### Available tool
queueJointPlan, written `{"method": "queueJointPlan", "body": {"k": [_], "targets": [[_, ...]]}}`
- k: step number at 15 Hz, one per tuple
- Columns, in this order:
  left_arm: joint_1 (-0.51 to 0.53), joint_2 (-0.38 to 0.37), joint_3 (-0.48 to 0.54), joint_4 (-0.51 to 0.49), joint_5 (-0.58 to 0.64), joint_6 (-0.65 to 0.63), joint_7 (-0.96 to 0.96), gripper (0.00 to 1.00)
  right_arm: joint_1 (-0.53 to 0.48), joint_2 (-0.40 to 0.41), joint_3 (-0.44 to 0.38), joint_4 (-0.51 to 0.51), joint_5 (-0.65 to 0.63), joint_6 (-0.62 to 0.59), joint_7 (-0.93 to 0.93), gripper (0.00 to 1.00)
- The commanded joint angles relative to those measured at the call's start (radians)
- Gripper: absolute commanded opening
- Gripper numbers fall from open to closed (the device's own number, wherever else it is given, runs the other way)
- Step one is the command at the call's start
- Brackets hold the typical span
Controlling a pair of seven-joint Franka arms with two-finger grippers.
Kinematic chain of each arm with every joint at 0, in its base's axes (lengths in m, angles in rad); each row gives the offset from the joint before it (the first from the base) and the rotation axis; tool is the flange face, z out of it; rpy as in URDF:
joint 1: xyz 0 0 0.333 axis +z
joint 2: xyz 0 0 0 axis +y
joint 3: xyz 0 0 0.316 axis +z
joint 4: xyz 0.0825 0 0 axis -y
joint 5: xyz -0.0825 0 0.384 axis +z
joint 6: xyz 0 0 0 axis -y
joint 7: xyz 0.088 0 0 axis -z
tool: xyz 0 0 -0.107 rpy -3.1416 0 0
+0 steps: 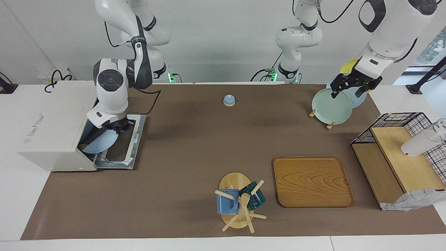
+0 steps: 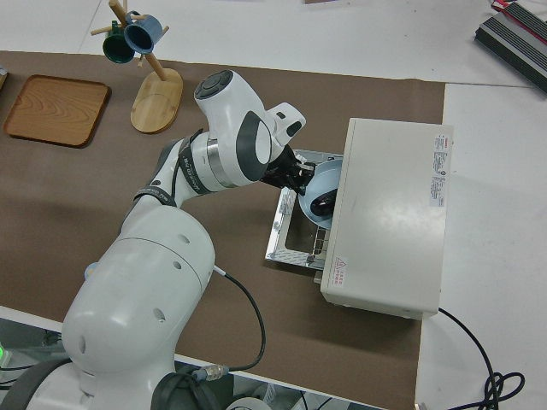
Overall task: Put eggplant into oven
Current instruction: 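Carry the plate with the eggplant into the oven with the right gripper, then release the plate inside the oven and withdraw the right gripper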
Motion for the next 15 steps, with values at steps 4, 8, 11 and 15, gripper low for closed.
{"method": "queueJointPlan", "body": {"k": [4,8,11,15], "targets": [[0.016,-0.005,-0.013,0.008,0.017,-0.012,0.008,1.0,-0.039,-0.029,0.016,-0.032,-0.006,0.022,-0.034,0.25],[0.016,-0.005,-0.013,0.008,0.017,-0.014,0.008,1.0,-0.009,-0.03,0.025,0.044,0.011,-0.068,-0.034,0.25],[0.016,-0.005,-0.013,0.008,0.017,-0.012,0.008,1.0,0.024,-0.009,0.025,0.086,0.141,-0.054,-0.02,0.0],[0.016,-0.005,-0.013,0.008,0.017,-0.012,0.008,1.0,0.062,0.011,0.025,0.005,0.158,0.115,0.065,0.0]]}}
